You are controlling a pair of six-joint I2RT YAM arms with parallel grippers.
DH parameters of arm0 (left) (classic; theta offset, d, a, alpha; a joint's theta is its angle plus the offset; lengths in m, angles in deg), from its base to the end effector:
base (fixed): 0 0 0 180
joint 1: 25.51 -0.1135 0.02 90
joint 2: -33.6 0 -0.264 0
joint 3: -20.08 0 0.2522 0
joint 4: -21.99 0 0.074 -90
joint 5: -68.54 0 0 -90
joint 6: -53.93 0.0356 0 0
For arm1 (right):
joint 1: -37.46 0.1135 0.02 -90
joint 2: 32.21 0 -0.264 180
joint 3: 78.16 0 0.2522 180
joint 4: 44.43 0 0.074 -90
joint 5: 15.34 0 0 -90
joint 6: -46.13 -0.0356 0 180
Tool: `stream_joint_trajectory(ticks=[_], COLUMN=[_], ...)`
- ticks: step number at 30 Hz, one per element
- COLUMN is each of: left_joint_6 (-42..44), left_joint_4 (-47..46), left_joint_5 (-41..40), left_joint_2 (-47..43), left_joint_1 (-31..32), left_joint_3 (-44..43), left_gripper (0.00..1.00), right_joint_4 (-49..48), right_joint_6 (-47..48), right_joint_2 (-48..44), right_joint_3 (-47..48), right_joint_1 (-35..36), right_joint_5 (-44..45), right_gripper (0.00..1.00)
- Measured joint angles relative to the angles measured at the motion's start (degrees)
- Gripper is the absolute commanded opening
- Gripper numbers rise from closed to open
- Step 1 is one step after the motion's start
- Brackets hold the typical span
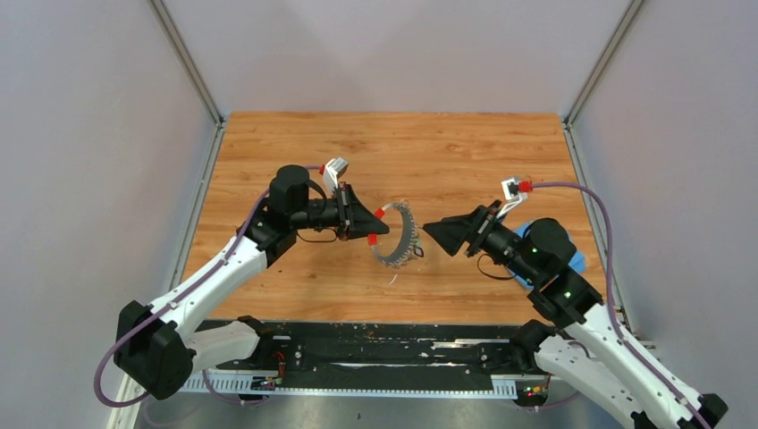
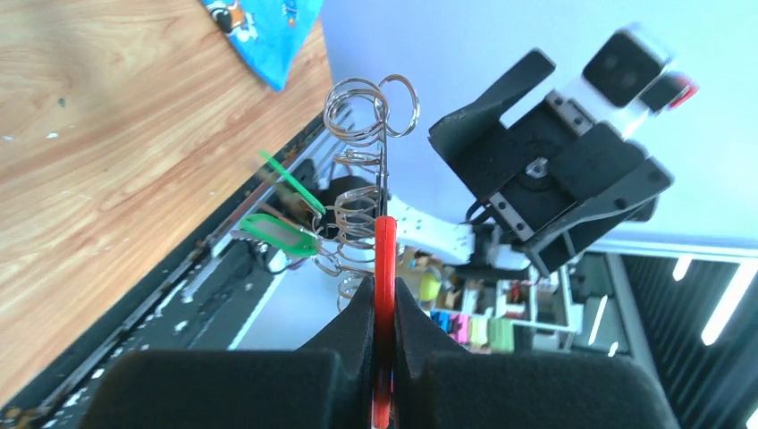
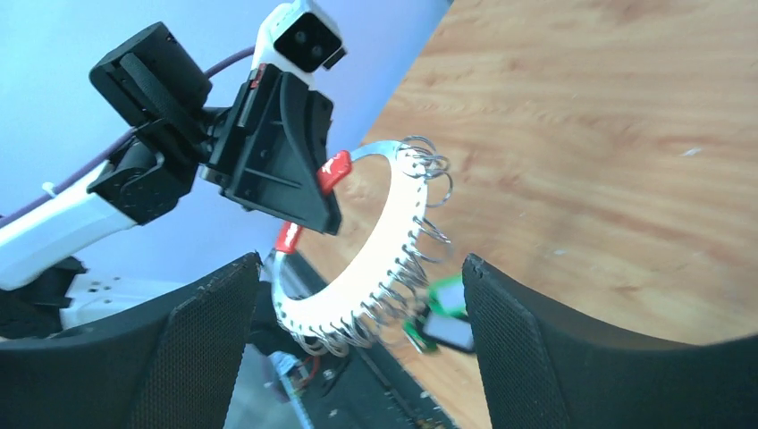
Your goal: Remove the keys from the keyring
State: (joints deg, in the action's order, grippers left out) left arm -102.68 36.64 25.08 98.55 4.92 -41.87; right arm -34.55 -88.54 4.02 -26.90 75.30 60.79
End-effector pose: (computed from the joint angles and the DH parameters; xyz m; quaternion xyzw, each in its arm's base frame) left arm 0.2059 -0.1509 0.3096 -0.0086 0.7773 -0.6175 0.1202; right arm 0.1201 0.1041 0.3447 -0.0491 0.6738 0.5444 0.4972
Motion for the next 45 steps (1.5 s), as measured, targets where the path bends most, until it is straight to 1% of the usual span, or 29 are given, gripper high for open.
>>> stream_joint_trajectory(ticks=[1,4,7,9,12,14,19,25,36,45], left_joint_6=[-1.88,-8.07,-12.52,-14.71,-16.7,-17.29,-17.86,-17.9,-18.05,-18.08], left_joint_4=[0.0,-0.28,-0.28,-0.17,0.09,0.15,-0.04,-0.13,0.02,0.04], left_joint_5=[-0.87,-3.45,-5.88,-7.02,-7.8,-7.98,-7.87,-7.43,-7.13,-6.93], left_joint_2=[-0.72,-2.49,-3.93,-4.76,-5.01,-5.01,-4.94,-4.66,-4.31,-4.33], left_joint_1=[0.0,0.02,0.0,0.02,0.02,0.0,0.0,0.02,0.02,0.02], left_joint_3=[0.0,0.0,-0.02,-0.42,-2.73,-4.83,-10.99,-15.5,-16.76,-16.76], left_gripper=[0.0,0.0,0.0,0.0,0.0,0.0,0.0,0.0,0.0,0.0], right_joint_4=[1.49,4.28,5.42,5.29,3.17,1.62,-2.45,-4.11,-6.51,-7.32], right_joint_6=[1.57,6.29,9.62,11.28,13.29,14.4,17.07,19.28,18.25,15.19], right_joint_2=[-1.51,-5.81,-7.45,-8.17,-8.76,-8.68,-9.25,-8.41,-0.9,4.04], right_joint_3=[0.39,0.44,0.22,-0.04,-0.87,-1.16,-1.38,1.07,8.2,8.72], right_joint_1=[0.0,0.0,0.0,0.0,0.0,0.0,0.0,0.0,0.02,0.15], right_joint_5=[1.36,3.04,2.38,0.83,-3.78,-7.02,-14.45,-17.9,-20.72,-20.85], right_gripper=[0.81,0.61,0.58,0.53,0.46,0.44,0.44,0.42,0.42,0.46])
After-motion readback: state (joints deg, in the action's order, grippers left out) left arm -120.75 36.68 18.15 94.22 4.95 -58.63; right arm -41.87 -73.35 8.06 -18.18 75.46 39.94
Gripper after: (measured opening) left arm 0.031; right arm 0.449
